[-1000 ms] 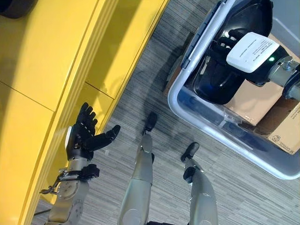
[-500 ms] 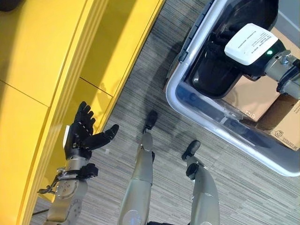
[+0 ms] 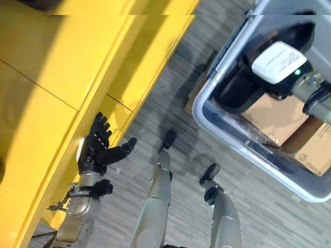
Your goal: Move parts from the plastic box to the shelf.
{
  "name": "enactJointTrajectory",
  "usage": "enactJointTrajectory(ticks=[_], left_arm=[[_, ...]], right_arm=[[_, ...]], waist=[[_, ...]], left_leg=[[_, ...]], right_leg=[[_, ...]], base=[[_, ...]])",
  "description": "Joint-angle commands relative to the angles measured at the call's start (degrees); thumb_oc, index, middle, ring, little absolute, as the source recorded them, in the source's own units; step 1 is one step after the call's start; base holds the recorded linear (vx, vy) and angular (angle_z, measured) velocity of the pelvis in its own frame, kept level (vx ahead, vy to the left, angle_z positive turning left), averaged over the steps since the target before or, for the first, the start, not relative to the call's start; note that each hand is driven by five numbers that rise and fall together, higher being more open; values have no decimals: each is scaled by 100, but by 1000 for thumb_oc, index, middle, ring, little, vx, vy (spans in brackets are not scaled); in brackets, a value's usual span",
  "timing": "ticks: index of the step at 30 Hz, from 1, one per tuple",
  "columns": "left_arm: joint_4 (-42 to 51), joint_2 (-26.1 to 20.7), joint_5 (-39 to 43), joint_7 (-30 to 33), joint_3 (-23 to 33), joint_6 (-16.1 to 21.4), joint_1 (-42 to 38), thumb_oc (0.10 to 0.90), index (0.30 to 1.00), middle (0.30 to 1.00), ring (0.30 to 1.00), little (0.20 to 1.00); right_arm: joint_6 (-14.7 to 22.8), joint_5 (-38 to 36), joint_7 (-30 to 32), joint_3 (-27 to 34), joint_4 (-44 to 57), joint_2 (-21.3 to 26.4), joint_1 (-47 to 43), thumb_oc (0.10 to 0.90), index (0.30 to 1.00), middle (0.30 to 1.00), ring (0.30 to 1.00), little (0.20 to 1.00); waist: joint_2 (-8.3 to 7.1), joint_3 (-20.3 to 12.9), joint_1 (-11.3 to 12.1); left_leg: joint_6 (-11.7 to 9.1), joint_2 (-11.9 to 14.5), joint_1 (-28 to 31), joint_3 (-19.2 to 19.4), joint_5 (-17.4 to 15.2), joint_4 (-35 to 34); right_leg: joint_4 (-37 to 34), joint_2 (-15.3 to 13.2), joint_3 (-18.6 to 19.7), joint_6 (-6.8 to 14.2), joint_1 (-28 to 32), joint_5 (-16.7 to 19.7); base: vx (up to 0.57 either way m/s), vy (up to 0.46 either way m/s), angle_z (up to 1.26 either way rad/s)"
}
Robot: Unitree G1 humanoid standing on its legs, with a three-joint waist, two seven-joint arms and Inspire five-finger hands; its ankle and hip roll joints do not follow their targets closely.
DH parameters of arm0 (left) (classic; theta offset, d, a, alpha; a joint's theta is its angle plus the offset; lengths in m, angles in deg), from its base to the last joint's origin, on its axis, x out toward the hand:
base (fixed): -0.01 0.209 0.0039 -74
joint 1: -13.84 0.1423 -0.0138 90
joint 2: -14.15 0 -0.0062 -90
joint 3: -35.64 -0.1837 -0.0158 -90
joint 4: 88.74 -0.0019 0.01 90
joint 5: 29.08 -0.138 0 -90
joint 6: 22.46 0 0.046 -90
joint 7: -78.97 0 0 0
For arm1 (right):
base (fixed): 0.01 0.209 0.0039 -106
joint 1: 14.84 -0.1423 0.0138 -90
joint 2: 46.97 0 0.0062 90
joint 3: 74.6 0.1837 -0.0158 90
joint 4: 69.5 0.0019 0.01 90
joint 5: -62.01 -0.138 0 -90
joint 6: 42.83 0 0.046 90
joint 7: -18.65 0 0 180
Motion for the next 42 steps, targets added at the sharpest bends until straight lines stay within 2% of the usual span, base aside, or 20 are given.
enactJointTrajectory(ticks=[1, 6, 9, 12, 13, 14, 15, 18, 19, 22, 25, 28, 31, 33, 36, 42], left_arm=[[256, -103, 92, 33, 554, 401, -46, 900, 1000, 1000, 1000, 1000], [259, -140, 69, -20, 543, 336, -105, 900, 1000, 1000, 1000, 1000], [248, -167, 48, -50, 549, 282, -145, 900, 1000, 1000, 1000, 1000], [227, -198, 29, -122, 594, 205, -92, 900, 1000, 1000, 1000, 1000], [236, -284, -86, -155, 667, 156, -40, 900, 1000, 1000, 1000, 1000], [236, -293, -86, -155, 657, 155, -45, 900, 1000, 1000, 1000, 1000], [224, -291, -116, -203, 721, 114, 15, 900, 1000, 1000, 1000, 1000], [218, -317, -115, -230, 735, 94, 41, 900, 1000, 1000, 1000, 1000], [208, -315, -118, -273, 802, 48, 108, 900, 1000, 1000, 1000, 1000], [168, -366, -177, -330, 809, -7, 97, 900, 1000, 1000, 1000, 1000], [212, -453, -390, -431, 884, -76, 179, 900, 1000, 1000, 1000, 1000], [183, -432, -389, -462, 872, -100, 180, 900, 1000, 1000, 1000, 1000], [140, -326, -394, -513, 802, -140, 172, 900, 1000, 1000, 1000, 1000], [155, -363, -434, -560, 743, -143, 112, 900, 1000, 1000, 1000, 1000], [187, -393, -456, -583, 685, -143, 56, 900, 1000, 1000, 1000, 1000], [240, -520, -759, -590, 474, -44, -216, 900, 1000, 1000, 1000, 1000]], right_arm=[[31, -208, -422, -355, -247, 160, 263, 400, 300, 300, 300, 300], [54, -263, -411, 240, 86, 232, 810, 400, 300, 300, 300, 300], [91, -313, -394, 736, 392, 288, 1269, 400, 300, 300, 300, 300], [134, -450, -404, 1144, 658, 336, 1652, 400, 300, 300, 300, 300], [168, -540, -392, 1604, 914, 381, 2060, 400, 300, 300, 300, 300], [168, -537, -396, 1657, 927, 384, 2113, 400, 300, 300, 300, 300], [205, -620, -389, 1910, 1078, 379, 2335, 400, 300, 300, 300, 300], [224, -679, -405, 2260, 1221, 376, 2643, 400, 300, 300, 300, 300], [245, -712, -406, 2622, 1397, 410, 2979, 400, 300, 300, 300, 300], [286, -785, -388, 3189, 1621, 487, 3411, 400, 300, 300, 300, 300], [328, -891, -232, 4117, 1887, 518, 4064, 400, 300, 300, 300, 300], [335, -856, -188, 4383, 2002, 535, 4233, 400, 300, 300, 300, 300], [342, -771, -2, 4820, 2175, 449, 4399, 400, 300, 300, 300, 300], [356, -789, 66, 4872, 2205, 393, 4328, 400, 300, 300, 300, 300], [370, -819, 122, 4811, 2219, 339, 4168, 400, 300, 300, 300, 300], [365, -1140, 291, 4289, 2039, -8, 3322, 400, 300, 300, 300, 300]], waist=[[-60, 182, -143], [-171, 182, -106], [-301, 146, -96], [-450, -69, -137], [-562, -233, -160], [-564, -234, -147], [-653, -398, -197], [-713, -467, -188], [-790, -636, -231], [-881, -887, -295], [-969, -1388, -449], [-974, -1530, -473], [-947, -1823, -579], [-917, -1933, -614], [-890, -2042, -645], [-791, -2301, -766]], left_leg=[[-157, 85, 20, 310, -223, 68], [-140, 97, 394, 345, -241, 20], [-127, 158, 746, 400, -257, -44], [-106, 244, 961, 460, -285, -87], [-87, 315, 1151, 523, -285, -158], [-87, 316, 1151, 523, -279, -165], [-65, 376, 1299, 574, -323, -180], [-55, 418, 1412, 634, -337, -211], [-47, 473, 1563, 688, -364, -255], [-36, 539, 1800, 794, -398, -317], [5, 686, 2328, 1052, -459, -554], [6, 736, 2525, 1163, -455, -681], [4, 803, 2872, 1372, -451, -884], [5, 837, 3021, 1465, -465, -942], [5, 884, 3176, 1571, -479, -1007], [3, 968, 3596, 1878, -540, -1142]], right_leg=[[-1586, 503, 1, -69, 2176, -383], [-1755, 522, -10, -24, 2577, -267], [-1890, 541, 36, 17, 2878, -150], [-1989, 569, 74, 53, 3034, -34], [-2086, 571, 106, 104, 3153, 93], [-2090, 572, 106, 104, 3151, 98], [-2155, 573, 151, 138, 3253, 178], [-2199, 570, 179, 164, 3321, 247], [-2273, 565, 210, 197, 3413, 332], [-2317, 526, 254, 251, 3532, 524], [-2431, 489, 486, 337, 3681, 840], [-2449, 482, 594, 367, 3690, 919], [-2464, 461, 765, 424, 3738, 1070], [-2464, 458, 852, 437, 3750, 1109], [-2464, 440, 957, 455, 3769, 1157], [-2464, 423, 1271, 473, 3816, 1219]], base=[[0, 0, 0], [0, 33, -1], [11, 57, -3], [32, 68, -17], [34, 69, -31], [59, 87, -30], [43, 34, -18], [44, 33, -25], [46, 52, -25], [65, 55, -14], [98, 90, -32], [50, 36, -30], [63, 43, -17], [51, 42, -25], [30, 21, -23], [41, 25, -31]])
